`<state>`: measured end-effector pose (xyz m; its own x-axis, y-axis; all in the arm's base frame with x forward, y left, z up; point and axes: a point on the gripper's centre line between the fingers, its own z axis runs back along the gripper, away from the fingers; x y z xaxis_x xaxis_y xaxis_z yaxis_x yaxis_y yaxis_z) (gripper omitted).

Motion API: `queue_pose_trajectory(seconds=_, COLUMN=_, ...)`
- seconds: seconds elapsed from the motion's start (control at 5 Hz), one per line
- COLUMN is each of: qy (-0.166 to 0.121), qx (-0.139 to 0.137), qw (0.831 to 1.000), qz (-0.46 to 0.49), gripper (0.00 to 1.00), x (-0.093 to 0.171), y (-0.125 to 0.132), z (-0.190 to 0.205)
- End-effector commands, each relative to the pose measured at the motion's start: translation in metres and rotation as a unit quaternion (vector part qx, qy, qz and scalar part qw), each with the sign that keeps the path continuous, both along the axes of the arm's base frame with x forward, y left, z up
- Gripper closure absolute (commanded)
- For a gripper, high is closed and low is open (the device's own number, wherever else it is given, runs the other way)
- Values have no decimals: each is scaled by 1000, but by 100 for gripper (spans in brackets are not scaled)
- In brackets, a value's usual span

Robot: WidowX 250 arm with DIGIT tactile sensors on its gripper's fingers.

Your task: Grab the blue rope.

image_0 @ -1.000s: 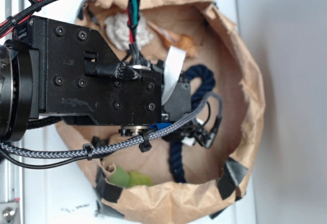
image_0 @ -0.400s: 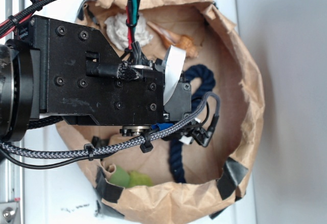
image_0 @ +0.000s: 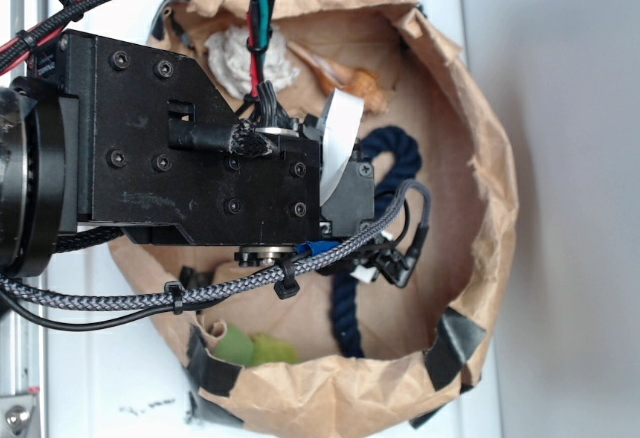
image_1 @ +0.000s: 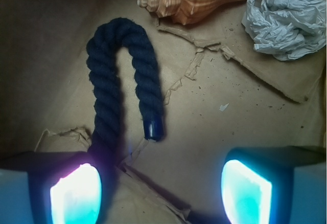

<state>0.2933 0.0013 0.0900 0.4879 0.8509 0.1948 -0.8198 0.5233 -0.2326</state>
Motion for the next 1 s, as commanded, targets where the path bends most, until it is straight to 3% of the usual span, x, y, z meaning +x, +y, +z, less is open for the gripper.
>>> queue_pose_trajectory(seconds=0.0, qy=-40, qx=-13, qw=999, qz=-9, gripper=0, x=29, y=-9, z=12)
queue_pose_trajectory(seconds=0.2, qy=-43, qx=-24, qw=999, qz=-8, gripper=0, x=43, y=-20, z=8)
queue_pose_trajectory(seconds=0.4, qy=-47, qx=-14, qw=999, qz=-8, gripper=0, x=50, y=-32, z=1)
queue_pose_trajectory(seconds=0.8, qy=-64, qx=17, qw=997, qz=-32, gripper=0, x=34, y=-33, z=-23)
